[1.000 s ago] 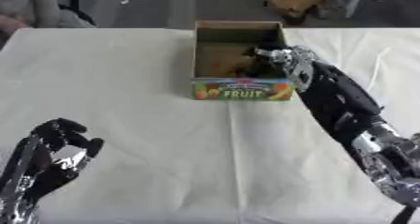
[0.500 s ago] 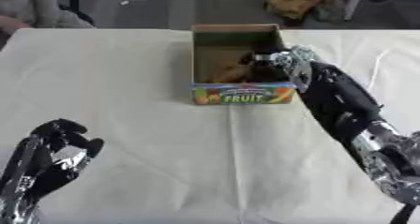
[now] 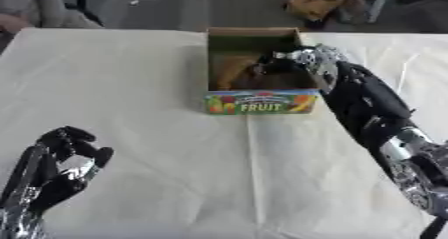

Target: Pick up objects on the table and place them in the box.

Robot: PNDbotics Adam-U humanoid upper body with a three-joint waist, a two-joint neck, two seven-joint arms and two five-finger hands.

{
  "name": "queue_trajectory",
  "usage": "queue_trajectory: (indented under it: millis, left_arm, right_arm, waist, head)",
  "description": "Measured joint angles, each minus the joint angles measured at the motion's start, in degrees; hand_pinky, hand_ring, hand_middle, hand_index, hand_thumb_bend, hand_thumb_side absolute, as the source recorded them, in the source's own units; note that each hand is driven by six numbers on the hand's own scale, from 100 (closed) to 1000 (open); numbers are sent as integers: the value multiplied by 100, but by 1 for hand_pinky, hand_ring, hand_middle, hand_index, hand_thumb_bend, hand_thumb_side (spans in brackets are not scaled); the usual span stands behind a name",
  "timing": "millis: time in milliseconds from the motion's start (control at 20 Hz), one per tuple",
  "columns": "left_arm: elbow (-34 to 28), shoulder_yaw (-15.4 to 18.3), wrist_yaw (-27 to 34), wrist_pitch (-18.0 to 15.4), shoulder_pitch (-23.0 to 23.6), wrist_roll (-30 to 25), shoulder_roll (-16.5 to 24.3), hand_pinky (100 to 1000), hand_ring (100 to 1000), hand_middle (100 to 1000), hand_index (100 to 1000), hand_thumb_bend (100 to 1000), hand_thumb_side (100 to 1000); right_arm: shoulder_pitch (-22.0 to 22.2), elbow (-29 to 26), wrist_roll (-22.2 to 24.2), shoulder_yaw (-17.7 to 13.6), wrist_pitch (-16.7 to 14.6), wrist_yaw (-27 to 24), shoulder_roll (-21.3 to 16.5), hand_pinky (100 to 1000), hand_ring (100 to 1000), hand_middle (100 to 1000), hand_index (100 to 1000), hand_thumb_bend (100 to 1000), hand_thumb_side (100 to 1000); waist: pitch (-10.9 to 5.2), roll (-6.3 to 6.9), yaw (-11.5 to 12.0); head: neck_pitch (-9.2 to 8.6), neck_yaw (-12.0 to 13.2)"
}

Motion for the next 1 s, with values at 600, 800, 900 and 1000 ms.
queue_trajectory:
  millis: [600, 800, 900, 1000]
  left_arm:
    - [1, 4, -15, 1, 22, 3, 0, 556, 511, 540, 577, 632, 384]
    - [1, 39, -32, -4, 40, 25, 4, 556, 511, 540, 576, 630, 383]
    - [1, 54, -43, -5, 41, 51, 5, 556, 511, 540, 576, 630, 384]
    - [1, 80, -47, -7, 45, 79, 11, 556, 511, 540, 576, 631, 383]
  right_arm:
    - [-45, -439, -269, -19, -69, -186, -206, 835, 863, 910, 977, 100, 674]
    - [61, -1227, -409, 83, -266, -601, -494, 812, 838, 880, 959, 100, 515]
    - [245, -1764, -537, 119, -347, -909, -684, 791, 811, 850, 942, 100, 366]
    - [530, -2426, -786, 132, -403, -1265, -888, 771, 787, 824, 930, 100, 270]
  waist:
    - [-14, -22, -44]
    - [-13, -73, -109]
    - [-4, -89, -156]
    - [21, -106, -227]
  head:
    - [0, 92]
    - [0, 200]
    - [0, 259]
    - [0, 325]
